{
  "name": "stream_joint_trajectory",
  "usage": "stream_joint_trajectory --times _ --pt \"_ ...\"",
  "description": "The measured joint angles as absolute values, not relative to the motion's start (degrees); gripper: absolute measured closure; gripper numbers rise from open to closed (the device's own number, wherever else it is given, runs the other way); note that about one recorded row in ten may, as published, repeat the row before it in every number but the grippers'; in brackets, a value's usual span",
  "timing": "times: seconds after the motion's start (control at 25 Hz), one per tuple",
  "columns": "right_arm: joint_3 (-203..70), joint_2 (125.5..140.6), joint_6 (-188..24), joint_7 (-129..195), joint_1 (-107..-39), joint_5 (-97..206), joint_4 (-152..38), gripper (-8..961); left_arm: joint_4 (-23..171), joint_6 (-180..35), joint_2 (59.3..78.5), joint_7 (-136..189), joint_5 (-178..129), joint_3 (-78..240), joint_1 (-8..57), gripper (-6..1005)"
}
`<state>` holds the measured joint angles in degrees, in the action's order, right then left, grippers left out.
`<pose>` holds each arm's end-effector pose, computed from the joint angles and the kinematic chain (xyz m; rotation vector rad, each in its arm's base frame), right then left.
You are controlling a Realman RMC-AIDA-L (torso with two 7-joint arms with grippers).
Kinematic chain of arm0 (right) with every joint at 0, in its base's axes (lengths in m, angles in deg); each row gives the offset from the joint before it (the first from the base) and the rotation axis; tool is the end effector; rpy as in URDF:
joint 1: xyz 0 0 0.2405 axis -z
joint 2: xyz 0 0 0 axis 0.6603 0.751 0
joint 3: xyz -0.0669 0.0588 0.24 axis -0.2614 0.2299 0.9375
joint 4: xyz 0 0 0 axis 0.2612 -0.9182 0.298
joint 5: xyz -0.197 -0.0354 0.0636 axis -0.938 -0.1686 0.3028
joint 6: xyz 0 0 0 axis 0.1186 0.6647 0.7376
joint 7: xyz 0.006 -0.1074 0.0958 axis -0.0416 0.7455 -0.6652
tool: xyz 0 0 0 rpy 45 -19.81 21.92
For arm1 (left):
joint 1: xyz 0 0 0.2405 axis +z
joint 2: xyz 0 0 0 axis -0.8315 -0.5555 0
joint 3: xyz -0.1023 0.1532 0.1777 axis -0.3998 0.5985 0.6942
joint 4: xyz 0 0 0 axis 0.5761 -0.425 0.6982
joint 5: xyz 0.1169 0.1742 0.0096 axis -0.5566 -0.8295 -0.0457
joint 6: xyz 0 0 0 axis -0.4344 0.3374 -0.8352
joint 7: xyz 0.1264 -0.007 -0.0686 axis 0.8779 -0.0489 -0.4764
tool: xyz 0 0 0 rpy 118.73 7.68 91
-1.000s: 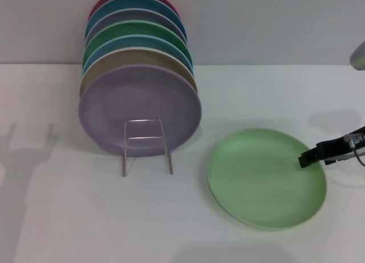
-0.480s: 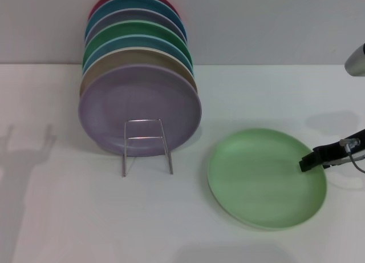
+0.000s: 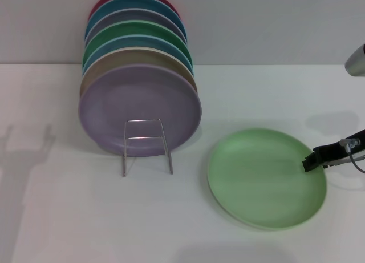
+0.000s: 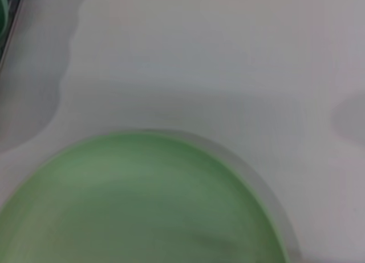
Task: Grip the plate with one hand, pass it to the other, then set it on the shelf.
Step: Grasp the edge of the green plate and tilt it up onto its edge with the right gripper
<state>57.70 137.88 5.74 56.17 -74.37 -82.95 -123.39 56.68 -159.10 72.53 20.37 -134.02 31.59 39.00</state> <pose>0.2658 0.3728 0.0290 -2.1066 1.5484 -0.2542 -0.3046 0.2783 0.0321 -1.2818 -0.2838 -1.0189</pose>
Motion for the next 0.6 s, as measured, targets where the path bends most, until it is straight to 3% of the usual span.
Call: stream_joint_trajectory --times 0.6 --pt "57.3 137.88 5.7 55.9 -74.4 -83.0 -122.9 688 56.6 -159.6 72.52 20.4 -134.0 31.5 39.0 187"
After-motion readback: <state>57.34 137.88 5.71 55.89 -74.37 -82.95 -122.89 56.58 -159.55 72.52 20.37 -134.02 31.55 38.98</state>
